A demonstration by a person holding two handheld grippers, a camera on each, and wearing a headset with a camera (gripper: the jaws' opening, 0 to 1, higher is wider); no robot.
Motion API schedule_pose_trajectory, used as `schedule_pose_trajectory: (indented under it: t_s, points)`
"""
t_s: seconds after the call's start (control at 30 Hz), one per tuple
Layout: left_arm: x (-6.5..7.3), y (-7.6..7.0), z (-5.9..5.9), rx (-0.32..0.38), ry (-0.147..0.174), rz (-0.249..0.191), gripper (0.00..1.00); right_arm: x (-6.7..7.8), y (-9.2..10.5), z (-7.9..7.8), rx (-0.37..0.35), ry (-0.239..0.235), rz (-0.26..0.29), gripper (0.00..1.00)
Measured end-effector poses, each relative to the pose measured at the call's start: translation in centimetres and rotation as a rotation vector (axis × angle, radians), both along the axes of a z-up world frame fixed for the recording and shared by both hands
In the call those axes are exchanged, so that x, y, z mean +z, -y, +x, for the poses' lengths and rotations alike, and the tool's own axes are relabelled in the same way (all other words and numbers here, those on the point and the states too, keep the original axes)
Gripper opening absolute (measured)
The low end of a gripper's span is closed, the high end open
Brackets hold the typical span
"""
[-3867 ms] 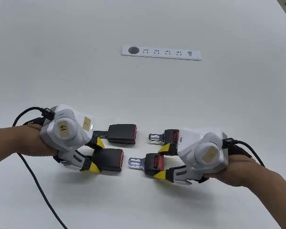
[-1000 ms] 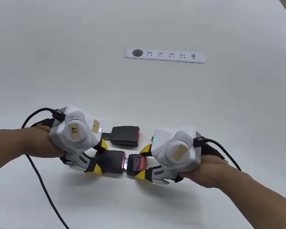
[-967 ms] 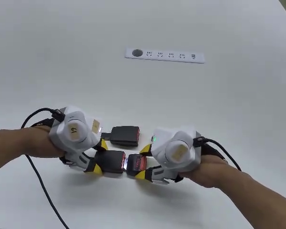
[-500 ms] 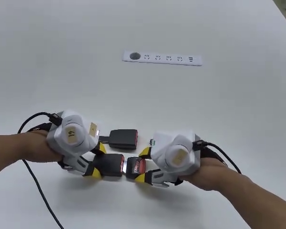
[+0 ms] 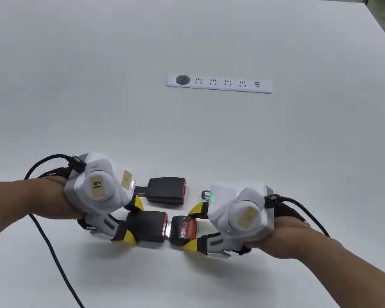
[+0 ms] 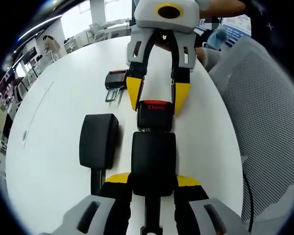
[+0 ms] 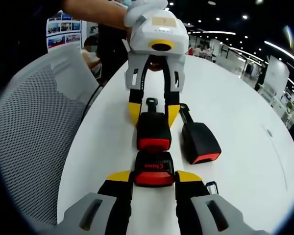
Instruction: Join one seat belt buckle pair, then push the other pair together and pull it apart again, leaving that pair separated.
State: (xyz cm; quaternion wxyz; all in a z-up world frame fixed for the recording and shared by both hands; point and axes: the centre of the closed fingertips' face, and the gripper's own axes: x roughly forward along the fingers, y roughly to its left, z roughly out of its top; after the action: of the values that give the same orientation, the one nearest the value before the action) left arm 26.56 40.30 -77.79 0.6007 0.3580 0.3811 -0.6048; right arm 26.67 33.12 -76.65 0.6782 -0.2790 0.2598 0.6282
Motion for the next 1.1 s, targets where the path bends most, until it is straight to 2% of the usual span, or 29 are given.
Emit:
schedule_pose_trajectory:
  t_s: [0.17,0.4,0.53,0.6,0.87,1.1]
  points:
    - [0.0,-0.4,-0.1,0.02,0.0,0.009,0.41,-0.1,0.2,-0.1,0.006,-0.003,-0.007,0.33]
    - [1.1,-1.0,0.4,0.062,0.021,-0.026,0.41,0.5,0.9,0.1,-0.001,0.016,-0.008,0.33]
    - [2.0,-0.8,0.6,0.081,0.034,-0.042,0.42,0.9,1.4,0.5,-0.001,0.029,-0.014,0.35]
    - [2.2,-0.8,0.9,0.09,0.047,-0.04,0.44,1.2,1.6,0.5,0.0,0.04,-0.018,0.36]
    - [3.1,-0.6,1.9,0.111,0.056,-0.057,0.46,1.9,2.2,1.7,-0.014,0.061,-0.018,0.37]
    - [3.8,-0.3,3.4,0.13,0.065,-0.077,0.47,2.3,3.0,3.1,-0.034,0.073,-0.024,0.38]
